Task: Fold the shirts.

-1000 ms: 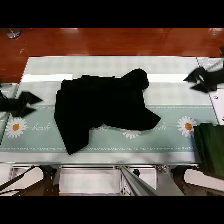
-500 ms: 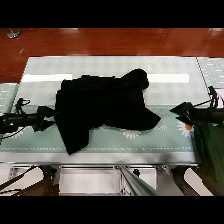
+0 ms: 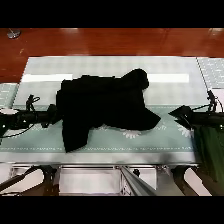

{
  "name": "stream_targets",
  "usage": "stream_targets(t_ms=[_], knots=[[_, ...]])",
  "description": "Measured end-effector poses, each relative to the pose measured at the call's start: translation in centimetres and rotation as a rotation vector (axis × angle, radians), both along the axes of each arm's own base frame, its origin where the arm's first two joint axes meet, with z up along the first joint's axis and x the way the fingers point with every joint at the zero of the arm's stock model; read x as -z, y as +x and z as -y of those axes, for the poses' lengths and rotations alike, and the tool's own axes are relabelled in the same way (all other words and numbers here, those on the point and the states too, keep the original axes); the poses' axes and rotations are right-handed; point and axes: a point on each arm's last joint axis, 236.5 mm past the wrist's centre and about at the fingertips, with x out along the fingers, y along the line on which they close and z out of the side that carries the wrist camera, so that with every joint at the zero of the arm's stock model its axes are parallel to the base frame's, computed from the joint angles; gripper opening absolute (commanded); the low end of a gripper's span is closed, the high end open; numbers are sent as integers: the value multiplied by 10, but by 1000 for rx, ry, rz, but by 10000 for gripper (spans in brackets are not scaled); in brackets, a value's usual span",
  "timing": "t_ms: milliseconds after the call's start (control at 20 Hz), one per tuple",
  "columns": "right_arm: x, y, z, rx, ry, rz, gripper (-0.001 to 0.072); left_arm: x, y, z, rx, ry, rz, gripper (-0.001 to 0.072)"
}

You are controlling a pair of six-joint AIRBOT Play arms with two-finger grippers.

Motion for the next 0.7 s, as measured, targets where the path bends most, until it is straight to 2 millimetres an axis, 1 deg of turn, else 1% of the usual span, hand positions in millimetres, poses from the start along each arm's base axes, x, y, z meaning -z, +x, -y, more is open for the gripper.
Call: stream_targets(t_ms=[150,250,350,550,600,650,700], knots=[[9,-10,0,-11,-8,-47,615,-3,2,3,14,-4,9,20],[16,-14,-6,-39,-1,-77,615,-5,2,5,22,-11,10,20],[25,-15,-15,-81,0,-103,615,-6,-1,8,36,-21,6,20],[40,5,-29,-140,-17,-126,615,-8,-5,13,56,-41,-4,20],[41,6,-30,-144,-16,-128,615,-8,-5,13,57,-42,-4,20],[47,14,-39,-170,-14,-149,615,-9,-7,15,63,-47,-7,20],[50,16,-46,-191,-12,-162,615,-9,-7,15,64,-48,-7,20]])
